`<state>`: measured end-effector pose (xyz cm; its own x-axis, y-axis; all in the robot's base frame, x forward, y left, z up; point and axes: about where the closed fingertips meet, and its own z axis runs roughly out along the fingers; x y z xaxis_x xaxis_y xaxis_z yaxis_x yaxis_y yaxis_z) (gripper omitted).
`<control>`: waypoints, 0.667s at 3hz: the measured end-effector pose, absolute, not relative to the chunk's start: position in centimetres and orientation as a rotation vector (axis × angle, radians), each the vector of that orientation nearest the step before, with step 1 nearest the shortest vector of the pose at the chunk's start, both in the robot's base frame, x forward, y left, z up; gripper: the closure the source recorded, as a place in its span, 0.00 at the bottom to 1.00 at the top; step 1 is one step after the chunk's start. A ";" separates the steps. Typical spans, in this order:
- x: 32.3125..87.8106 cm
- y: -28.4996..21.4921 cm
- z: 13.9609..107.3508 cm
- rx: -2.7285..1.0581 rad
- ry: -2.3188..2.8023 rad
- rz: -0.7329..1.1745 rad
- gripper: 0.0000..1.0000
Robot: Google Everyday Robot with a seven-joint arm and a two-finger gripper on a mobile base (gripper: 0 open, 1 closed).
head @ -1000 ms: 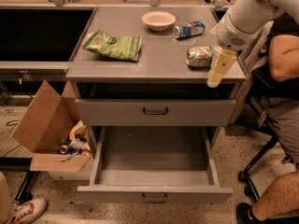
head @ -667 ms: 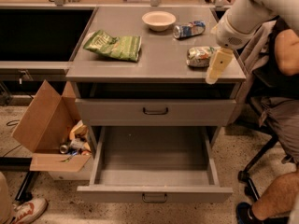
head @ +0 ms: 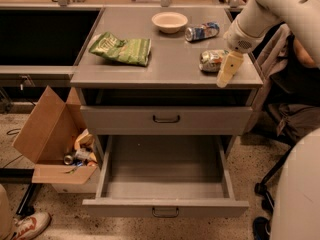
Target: Place 7up can into middle drawer
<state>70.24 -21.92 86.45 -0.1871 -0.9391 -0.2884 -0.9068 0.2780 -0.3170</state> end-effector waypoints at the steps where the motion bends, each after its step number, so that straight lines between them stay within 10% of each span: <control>1: 71.2 -21.9 85.3 -1.665 2.148 -0.071 0.00; 2: 71.7 -21.7 84.4 -1.673 2.164 -0.039 0.19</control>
Offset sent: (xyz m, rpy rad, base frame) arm 0.0225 0.0006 -0.0226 0.0274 0.0776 -0.0007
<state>71.73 -21.67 84.37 -0.2011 -0.9339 -0.2956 -0.9226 0.2820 -0.2632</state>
